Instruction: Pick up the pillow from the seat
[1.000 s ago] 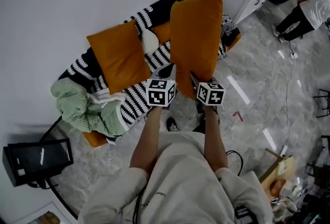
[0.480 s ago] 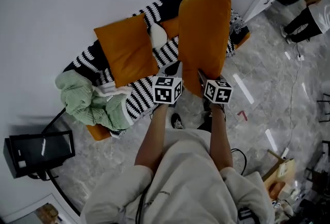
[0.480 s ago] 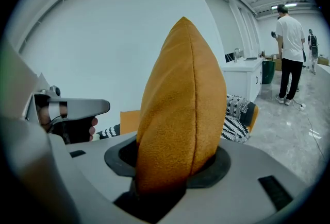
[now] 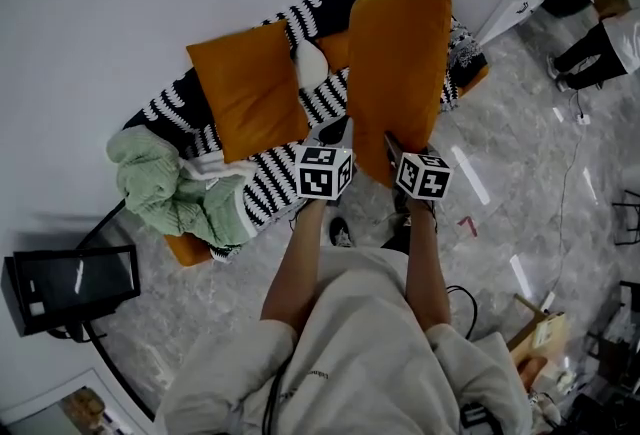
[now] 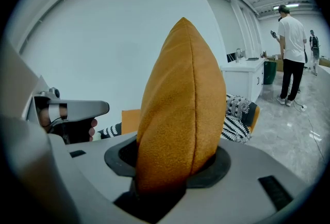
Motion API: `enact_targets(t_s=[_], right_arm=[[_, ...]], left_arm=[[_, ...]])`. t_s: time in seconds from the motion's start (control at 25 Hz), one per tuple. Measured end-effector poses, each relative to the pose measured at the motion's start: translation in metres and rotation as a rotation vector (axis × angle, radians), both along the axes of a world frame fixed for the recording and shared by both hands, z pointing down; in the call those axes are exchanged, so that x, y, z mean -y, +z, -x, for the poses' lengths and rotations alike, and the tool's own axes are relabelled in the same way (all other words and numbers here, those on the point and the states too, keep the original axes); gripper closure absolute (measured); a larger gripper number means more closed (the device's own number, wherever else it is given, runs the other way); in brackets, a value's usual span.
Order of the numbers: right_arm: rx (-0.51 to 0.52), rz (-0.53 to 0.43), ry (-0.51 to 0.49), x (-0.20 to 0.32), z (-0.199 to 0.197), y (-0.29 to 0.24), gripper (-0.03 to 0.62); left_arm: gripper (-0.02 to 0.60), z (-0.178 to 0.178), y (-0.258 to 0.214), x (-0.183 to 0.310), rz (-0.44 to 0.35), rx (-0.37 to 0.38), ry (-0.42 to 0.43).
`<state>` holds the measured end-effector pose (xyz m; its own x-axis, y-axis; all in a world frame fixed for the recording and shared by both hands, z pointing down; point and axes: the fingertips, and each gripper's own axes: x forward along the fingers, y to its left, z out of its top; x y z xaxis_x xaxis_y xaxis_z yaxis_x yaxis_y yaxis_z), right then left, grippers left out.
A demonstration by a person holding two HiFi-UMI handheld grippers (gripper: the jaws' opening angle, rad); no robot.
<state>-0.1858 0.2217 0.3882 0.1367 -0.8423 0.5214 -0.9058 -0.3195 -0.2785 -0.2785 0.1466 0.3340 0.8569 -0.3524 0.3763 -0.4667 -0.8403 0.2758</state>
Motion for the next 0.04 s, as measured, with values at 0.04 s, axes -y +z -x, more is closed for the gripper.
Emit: enact_targets(t_s=[0.04], right_arm=[[-0.003,0.0,-0.004,0.0002,0.0024,0.0,0.385]], left_arm=[[0.572,0.0017,0.0003,0.0001,0.001,-0.001,-0.002]])
